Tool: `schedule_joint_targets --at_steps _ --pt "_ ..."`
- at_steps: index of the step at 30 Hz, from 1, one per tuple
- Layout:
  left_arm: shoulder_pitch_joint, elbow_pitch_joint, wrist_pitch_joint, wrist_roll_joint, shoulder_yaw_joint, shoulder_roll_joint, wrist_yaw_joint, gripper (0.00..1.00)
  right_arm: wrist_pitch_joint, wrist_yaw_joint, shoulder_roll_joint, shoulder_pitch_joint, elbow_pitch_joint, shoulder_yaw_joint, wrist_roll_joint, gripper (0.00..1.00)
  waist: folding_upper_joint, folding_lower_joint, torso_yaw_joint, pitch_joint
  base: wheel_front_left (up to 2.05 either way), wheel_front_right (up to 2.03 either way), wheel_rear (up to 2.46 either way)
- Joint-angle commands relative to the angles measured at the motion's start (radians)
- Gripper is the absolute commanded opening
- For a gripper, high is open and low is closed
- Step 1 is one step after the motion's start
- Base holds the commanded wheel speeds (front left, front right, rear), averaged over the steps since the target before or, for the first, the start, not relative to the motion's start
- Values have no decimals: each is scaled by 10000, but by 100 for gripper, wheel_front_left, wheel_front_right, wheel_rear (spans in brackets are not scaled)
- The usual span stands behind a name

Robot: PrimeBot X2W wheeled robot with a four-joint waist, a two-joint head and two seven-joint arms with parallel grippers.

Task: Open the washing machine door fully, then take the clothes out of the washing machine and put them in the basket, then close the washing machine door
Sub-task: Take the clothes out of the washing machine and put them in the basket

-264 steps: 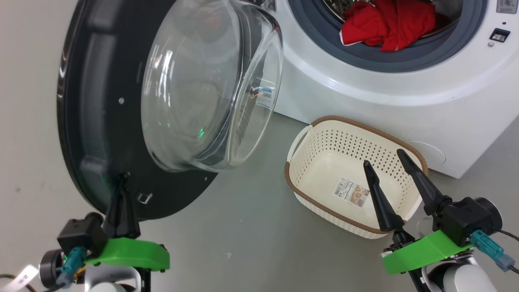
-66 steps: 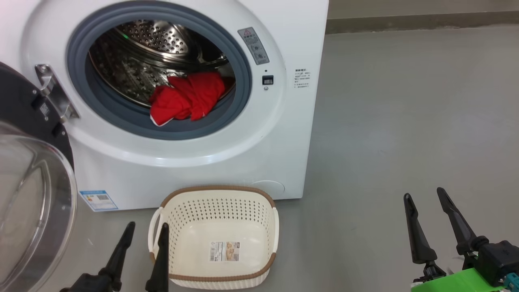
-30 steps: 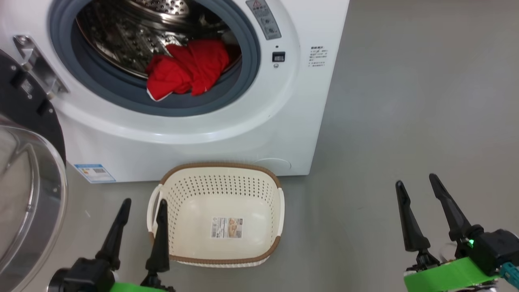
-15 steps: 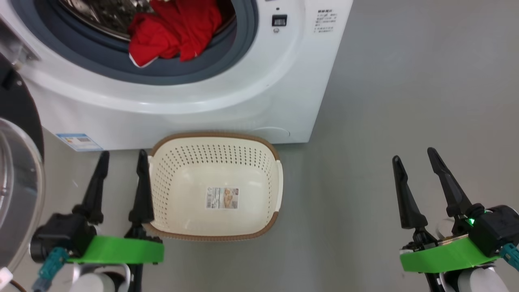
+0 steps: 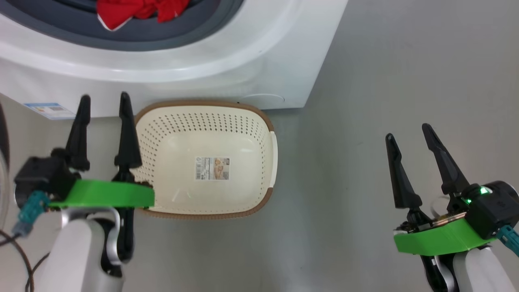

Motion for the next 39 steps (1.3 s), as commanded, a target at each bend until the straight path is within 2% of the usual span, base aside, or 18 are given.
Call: schedule_joint_targets --at_steps 1,10,23,39 --pt "-335 -131 70 -108 361 202 28 100 -63 63 -91 -224 -240 291 -111 100 0 0 -151 308 0 0 0" --pt "-2013 792 271 -322 428 247 -44 100 -63 63 -91 -616 -200 432 -51 100 0 0 -409 967 0 0 0" --pt "-4890 3327 598 -93 382 888 -135 100 -63 63 -91 -958 -75 645 56 100 0 0 -810 1500 0 0 0" --pt "-7151 5957 537 -27 300 1451 -363 100 -63 63 -91 -1220 68 904 79 100 0 0 -1293 2027 0 0 0"
